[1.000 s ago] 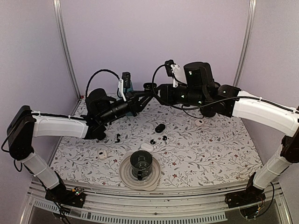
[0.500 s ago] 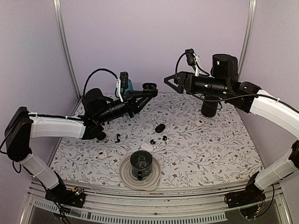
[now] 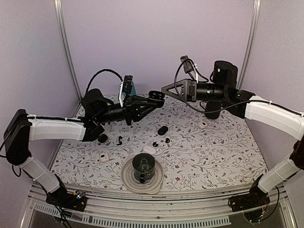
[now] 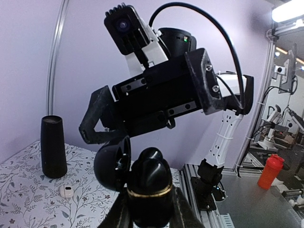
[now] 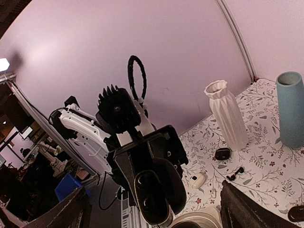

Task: Insert the wireless bluetooth earbuds into the charging case
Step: Close the charging case.

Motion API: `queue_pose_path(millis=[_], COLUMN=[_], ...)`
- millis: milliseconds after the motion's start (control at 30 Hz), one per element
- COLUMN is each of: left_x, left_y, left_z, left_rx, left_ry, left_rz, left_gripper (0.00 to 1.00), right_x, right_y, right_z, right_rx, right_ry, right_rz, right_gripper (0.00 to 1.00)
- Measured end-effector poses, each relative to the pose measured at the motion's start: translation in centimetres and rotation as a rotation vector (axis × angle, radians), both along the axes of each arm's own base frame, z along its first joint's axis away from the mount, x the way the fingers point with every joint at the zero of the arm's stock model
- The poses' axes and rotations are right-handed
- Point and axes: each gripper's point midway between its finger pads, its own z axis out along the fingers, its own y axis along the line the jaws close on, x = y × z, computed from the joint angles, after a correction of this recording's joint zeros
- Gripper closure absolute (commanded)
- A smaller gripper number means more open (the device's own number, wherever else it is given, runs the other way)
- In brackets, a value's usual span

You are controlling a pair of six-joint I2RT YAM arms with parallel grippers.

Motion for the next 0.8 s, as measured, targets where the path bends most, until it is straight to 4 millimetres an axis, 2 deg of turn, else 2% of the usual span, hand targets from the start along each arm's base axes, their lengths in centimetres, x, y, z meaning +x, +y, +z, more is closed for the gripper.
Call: queue_pose_path(millis=[300, 533, 800], left_x=[-0.9, -0.1, 0.5], left_y=[-0.3, -1.1, -1.4], left_z=[1.0, 0.0, -0.8], left_rx=[-0.016, -0.002, 0.009], left_ry=[-0.016, 0.033, 0.096], left_rz=[-0.067, -0.079, -0.082], left_gripper=[1.00, 1.00, 1.00], right_x=[-1.2, -2.1, -2.6], right_y=[1.3, 1.2, 0.9], right_z=[-0.6, 0.3, 0.0], right_rx=[0.035, 0.069, 0.072], right_ry=[0.036, 0.015, 0.009], right_rz=[0.143, 0.199, 0.199], right_gripper=[0.05, 0.12, 0.21])
